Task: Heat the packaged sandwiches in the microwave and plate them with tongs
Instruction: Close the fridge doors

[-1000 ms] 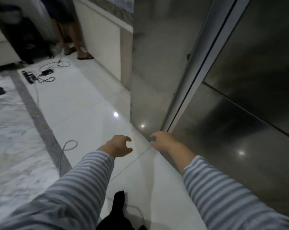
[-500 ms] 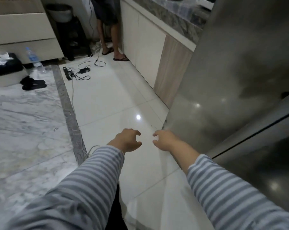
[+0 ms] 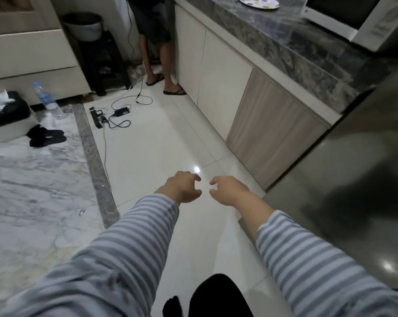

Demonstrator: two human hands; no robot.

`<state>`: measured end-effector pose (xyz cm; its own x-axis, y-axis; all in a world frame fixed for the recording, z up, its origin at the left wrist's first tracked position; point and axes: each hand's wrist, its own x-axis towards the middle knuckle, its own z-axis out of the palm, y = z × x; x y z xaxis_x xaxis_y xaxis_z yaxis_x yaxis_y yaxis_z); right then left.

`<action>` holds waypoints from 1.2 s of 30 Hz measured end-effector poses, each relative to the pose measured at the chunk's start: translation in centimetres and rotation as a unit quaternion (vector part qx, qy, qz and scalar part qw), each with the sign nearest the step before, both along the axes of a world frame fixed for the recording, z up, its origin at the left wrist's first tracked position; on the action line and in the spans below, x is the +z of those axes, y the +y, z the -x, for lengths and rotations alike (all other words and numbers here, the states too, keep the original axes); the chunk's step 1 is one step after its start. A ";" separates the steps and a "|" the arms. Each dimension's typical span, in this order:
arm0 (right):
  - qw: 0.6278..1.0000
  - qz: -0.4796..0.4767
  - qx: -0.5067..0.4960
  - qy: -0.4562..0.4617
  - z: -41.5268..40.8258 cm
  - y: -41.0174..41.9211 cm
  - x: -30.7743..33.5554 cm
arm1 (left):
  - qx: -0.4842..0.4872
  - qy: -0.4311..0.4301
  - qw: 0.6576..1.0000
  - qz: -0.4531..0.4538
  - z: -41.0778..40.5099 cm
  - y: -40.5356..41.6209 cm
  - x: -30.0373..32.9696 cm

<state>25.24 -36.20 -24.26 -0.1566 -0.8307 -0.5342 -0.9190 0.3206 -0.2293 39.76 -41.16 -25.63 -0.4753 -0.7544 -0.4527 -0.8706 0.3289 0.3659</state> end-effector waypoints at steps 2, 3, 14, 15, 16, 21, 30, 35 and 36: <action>1.000 0.002 -0.002 0.003 0.9 -2.8 0.2 | -0.001 0.006 1.000 0.003 0.9 -2.8 0.0; 1.000 0.002 -0.003 0.003 1.4 -4.2 0.2 | -0.003 0.008 1.000 0.006 1.6 -4.2 0.0; 0.999 0.042 -0.015 0.011 12.2 -22.7 1.5 | -0.002 0.022 0.999 0.038 11.4 -21.7 1.9; 0.998 0.049 -0.022 0.013 13.2 -24.2 1.7 | -0.004 0.026 0.999 0.042 12.3 -23.2 2.3; 0.998 0.055 -0.029 0.013 14.1 -25.7 2.0 | -0.008 0.030 0.998 0.046 13.2 -24.8 2.6; 0.995 0.081 -0.065 0.001 18.2 -32.4 3.6 | -0.039 0.042 0.996 0.063 17.9 -32.9 4.4; 0.968 0.174 -0.169 0.061 27.0 -44.4 10.5 | -0.184 0.097 0.966 0.153 29.3 -50.0 10.2; 0.937 0.211 -0.260 0.099 32.2 -48.0 14.3 | -0.275 0.127 0.935 0.183 36.9 -56.4 14.3; 0.931 0.211 -0.278 0.107 33.5 -48.3 14.9 | -0.284 0.137 0.932 0.179 38.4 -57.2 15.1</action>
